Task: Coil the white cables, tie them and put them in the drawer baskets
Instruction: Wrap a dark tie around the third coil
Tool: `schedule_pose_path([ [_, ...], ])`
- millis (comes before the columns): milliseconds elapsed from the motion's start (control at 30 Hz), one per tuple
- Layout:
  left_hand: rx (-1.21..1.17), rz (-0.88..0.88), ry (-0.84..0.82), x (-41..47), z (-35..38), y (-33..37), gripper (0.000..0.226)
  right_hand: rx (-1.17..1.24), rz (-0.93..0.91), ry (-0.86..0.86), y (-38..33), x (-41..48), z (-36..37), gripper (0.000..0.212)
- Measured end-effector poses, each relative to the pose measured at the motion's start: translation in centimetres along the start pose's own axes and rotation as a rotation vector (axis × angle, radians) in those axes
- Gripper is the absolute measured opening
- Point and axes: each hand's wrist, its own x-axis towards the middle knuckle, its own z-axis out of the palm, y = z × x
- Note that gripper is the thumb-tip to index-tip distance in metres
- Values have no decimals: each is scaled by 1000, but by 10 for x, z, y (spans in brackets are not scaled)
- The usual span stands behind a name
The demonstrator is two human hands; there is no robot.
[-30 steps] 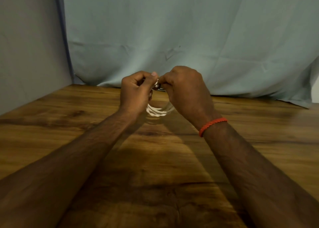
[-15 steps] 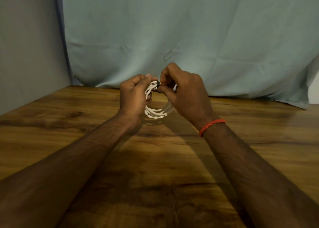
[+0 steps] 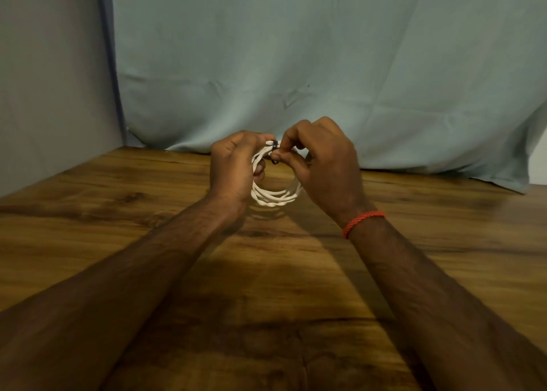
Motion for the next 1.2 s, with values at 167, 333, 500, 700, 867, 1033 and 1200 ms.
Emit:
schedule_pose_path([
  [167,-44,-37,23,1,1,1,21,-36,-26,13,2,0,1,18],
  [333,-50,-65,19,1,3,0,20,-119,-51,-42,5,1,1,22],
  [500,-22,-90,53,1,4,-3,18,-228,-131,-67,5,2,0,25],
  [700,-46,-100,113,2,3,-3,21,-153,-144,-160,5,2,-1,27],
  [867,-82,-122,124,3,4,-1,21,-92,16,-81,0,-1,6,18],
  [1033,-54,-118,129,1,4,-2,20,109,242,-27,-8,-2,12,17],
  [1200,42,-57,133,4,3,-6,25,172,374,-64,-13,5,4,13],
])
